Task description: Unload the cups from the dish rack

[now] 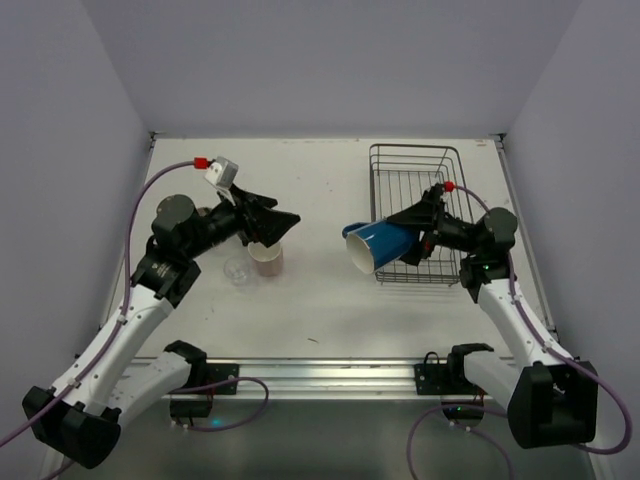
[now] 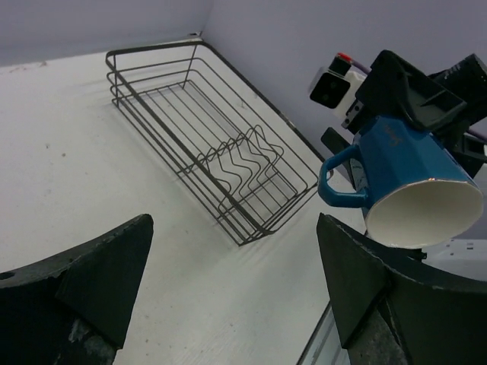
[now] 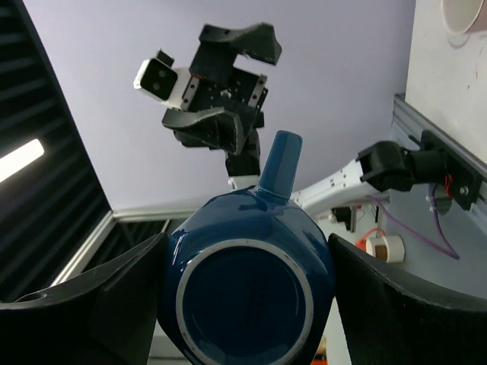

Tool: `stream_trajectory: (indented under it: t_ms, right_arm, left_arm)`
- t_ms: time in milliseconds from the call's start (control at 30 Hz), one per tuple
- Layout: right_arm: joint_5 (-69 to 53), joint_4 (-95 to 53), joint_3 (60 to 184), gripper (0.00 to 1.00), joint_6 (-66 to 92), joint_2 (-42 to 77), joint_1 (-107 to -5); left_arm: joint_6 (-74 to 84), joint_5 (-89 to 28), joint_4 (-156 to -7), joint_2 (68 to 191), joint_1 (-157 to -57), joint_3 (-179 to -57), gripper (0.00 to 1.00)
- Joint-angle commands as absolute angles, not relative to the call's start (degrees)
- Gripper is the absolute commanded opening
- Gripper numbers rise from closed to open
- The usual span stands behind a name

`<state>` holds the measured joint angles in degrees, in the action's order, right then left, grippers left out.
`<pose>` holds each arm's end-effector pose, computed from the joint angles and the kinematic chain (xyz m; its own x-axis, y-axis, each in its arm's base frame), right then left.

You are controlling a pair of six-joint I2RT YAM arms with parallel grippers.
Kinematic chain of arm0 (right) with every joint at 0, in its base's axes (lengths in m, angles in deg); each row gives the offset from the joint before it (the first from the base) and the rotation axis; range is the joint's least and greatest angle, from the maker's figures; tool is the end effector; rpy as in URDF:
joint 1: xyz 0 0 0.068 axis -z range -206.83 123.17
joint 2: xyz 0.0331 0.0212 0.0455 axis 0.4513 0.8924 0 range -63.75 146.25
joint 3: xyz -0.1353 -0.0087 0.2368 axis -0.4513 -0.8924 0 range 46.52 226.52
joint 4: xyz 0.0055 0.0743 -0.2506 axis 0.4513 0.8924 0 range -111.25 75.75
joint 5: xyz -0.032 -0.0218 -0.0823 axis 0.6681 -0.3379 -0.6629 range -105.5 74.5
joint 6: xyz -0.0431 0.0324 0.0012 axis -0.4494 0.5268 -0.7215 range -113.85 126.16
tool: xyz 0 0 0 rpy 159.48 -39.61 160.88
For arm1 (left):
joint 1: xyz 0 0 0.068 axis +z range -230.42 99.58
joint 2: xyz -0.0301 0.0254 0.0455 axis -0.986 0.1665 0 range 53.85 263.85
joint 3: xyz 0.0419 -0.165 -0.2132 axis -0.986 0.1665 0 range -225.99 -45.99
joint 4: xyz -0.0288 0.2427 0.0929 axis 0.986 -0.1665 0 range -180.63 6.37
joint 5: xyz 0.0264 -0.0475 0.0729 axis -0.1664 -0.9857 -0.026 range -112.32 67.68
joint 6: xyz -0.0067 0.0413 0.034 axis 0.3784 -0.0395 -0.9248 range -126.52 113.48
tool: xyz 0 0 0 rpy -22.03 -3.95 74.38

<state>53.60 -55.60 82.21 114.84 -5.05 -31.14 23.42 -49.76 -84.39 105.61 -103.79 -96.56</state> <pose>0.2137 0.0494 0.3156 -0.9535 0.2670 0.1401 0.1155 -0.1059 0.9876 0.1847 -0.0978 0.3722 -0.4137 -0.3036 -0.8583 0.6559 0.5544 -0.5123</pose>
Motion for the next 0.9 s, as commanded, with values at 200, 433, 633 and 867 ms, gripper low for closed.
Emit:
stream_trajectory:
  t_ms: [200,433,633,867]
  right_arm:
    - [56.3,-67.5,78.1,0.0,133.7,-9.8,-33.2]
    - [56.4,-67.6,79.8,0.0,134.1,-7.7,-33.3]
    - [56.6,-67.7,80.4,0.0,134.6,-5.3,-34.8]
    - [56.9,-67.6,81.2,0.0,134.1,-2.9,-36.8]
  left_arm:
    - [8.4,-44.7,-94.2,105.5,-112.7,-100.6,0.9]
    - [-1.1,-37.8,-101.6,104.4,-117.1,-102.7,0.93]
    - [-10.6,-35.0,-101.3,100.4,-123.0,-98.5,0.93]
    - [-18.3,-34.5,-97.9,98.6,-129.0,-93.5,0.94]
